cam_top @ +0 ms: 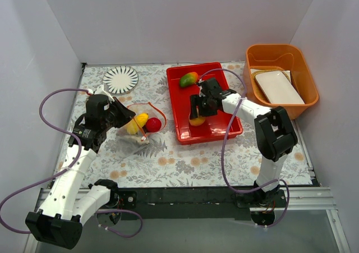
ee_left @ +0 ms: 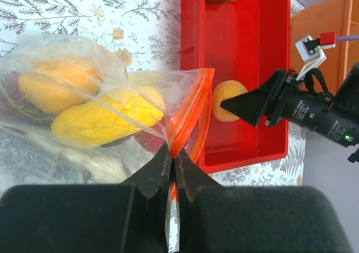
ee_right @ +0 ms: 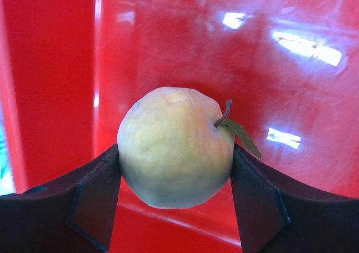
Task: Place the food in the zip-top bag and seal the zipper
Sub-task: Pick up the fake fruit from the bin, then place the fake fruit in the zipper food storage bag, then adjust the zipper food storage bag at the center of the board, then move the fake fruit to the bin.
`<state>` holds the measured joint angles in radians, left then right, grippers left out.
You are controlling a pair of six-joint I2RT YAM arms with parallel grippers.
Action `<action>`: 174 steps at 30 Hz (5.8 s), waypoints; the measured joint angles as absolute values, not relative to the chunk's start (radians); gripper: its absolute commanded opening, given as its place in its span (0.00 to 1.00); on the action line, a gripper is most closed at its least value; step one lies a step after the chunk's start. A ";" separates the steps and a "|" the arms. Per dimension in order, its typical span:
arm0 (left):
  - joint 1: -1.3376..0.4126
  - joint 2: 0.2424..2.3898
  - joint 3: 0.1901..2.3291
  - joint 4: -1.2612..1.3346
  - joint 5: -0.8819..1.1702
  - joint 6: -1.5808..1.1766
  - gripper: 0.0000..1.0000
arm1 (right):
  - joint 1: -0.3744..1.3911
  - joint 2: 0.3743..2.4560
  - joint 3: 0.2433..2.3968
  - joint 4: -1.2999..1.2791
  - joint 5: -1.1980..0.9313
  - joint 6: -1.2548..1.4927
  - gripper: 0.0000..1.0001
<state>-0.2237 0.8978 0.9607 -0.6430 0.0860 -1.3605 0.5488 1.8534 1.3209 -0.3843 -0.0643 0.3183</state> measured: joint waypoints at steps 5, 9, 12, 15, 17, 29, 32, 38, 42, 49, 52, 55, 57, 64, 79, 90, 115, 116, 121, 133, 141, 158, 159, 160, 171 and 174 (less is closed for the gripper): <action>-0.224 0.908 0.961 -0.642 0.088 -1.361 0.00 | 0.567 1.791 1.325 -0.394 -0.112 0.299 0.48; -0.224 0.913 0.961 -0.642 0.093 -1.361 0.00 | 0.601 1.714 1.357 -0.363 -0.167 0.297 0.48; -0.224 0.913 0.961 -0.642 0.094 -1.362 0.00 | 0.649 1.671 1.394 -0.313 -0.199 0.302 0.49; -0.224 0.913 0.962 -0.642 0.095 -1.362 0.00 | 0.716 1.657 1.428 -0.256 -0.229 0.312 0.49; -0.224 0.915 0.962 -0.642 0.097 -1.362 0.00 | 0.755 1.658 1.439 -0.225 -0.245 0.316 0.49; -0.224 0.928 0.982 -0.654 0.113 -1.359 0.00 | 0.907 1.821 1.502 -0.153 -0.321 0.336 0.49; -0.224 0.925 0.982 -0.665 0.112 -1.359 0.00 | 0.921 1.855 1.517 -0.137 -0.341 0.338 0.49; -0.224 0.907 0.984 -0.686 0.091 -1.358 0.00 | 0.933 1.871 1.534 -0.102 -0.408 0.339 0.58; -0.223 0.904 0.999 -0.699 0.082 -1.358 0.00 | 0.935 1.906 1.578 -0.093 -0.443 0.342 0.58; -0.223 0.903 1.043 -0.728 0.074 -1.358 0.00 | 0.939 1.940 1.625 -0.087 -0.388 0.342 0.59; -0.223 0.899 1.061 -0.730 0.070 -1.357 0.00 | 0.939 1.957 1.681 -0.086 -0.375 0.341 0.65; -0.220 0.891 1.071 -0.730 0.055 -1.357 0.00 | 0.936 2.005 1.765 -0.102 -0.407 0.336 0.68; -0.218 0.887 1.074 -0.734 0.053 -1.357 0.00 | 0.934 2.048 1.817 -0.117 -0.438 0.333 0.75; -0.218 0.883 1.074 -0.764 0.039 -1.362 0.00 | 0.932 2.079 1.817 -0.184 -0.485 0.280 0.98; -0.219 0.880 1.074 -0.761 -0.017 -1.377 0.00 | 0.894 1.754 1.623 -0.174 -0.330 0.229 0.95; -0.219 0.878 1.074 -0.754 -0.017 -1.380 0.00 | 0.834 1.713 1.473 -0.248 -0.191 0.236 0.64; -0.219 0.917 1.068 -0.781 -0.068 -1.372 0.01 | 0.888 1.783 1.742 -0.301 -0.370 0.213 0.01; -0.219 0.917 1.068 -0.781 -0.070 -1.372 0.01 | 0.896 1.787 1.785 -0.315 -0.367 0.208 0.01; -0.219 0.918 1.084 -0.797 -0.100 -1.369 0.00 | 0.915 1.797 1.851 -0.351 -0.367 0.198 0.01; -0.219 0.948 1.218 -0.865 -0.124 -1.379 0.00 | 0.908 1.846 1.760 -0.405 -0.293 0.205 0.01; -0.220 0.942 1.223 -0.921 -0.094 -1.391 0.00 | 0.902 1.872 1.814 -0.432 -0.362 0.203 0.01; -0.220 0.950 1.139 -0.880 -0.057 -1.365 0.00 | 0.862 1.926 1.716 -0.381 -0.336 0.236 0.68; -0.220 0.956 1.110 -0.870 -0.047 -1.366 0.00 | 0.851 1.922 1.694 -0.367 -0.331 0.238 0.98; -0.220 0.958 1.081 -0.854 -0.037 -1.368 0.00 | 0.839 1.914 1.663 -0.348 -0.329 0.241 0.98; -0.220 0.960 1.007 -0.736 0.068 -1.368 0.00 | 0.634 1.668 1.401 -0.153 -0.296 0.336 0.98; -0.220 0.959 1.007 -0.723 0.079 -1.368 0.00 | 0.566 1.694 1.473 -0.173 -0.239 0.345 0.98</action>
<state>-0.2203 0.9588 1.0065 -0.7227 0.0792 -1.3682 0.5663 1.6939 1.4727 -0.1730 -0.2394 0.3447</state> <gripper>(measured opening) 0.014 0.982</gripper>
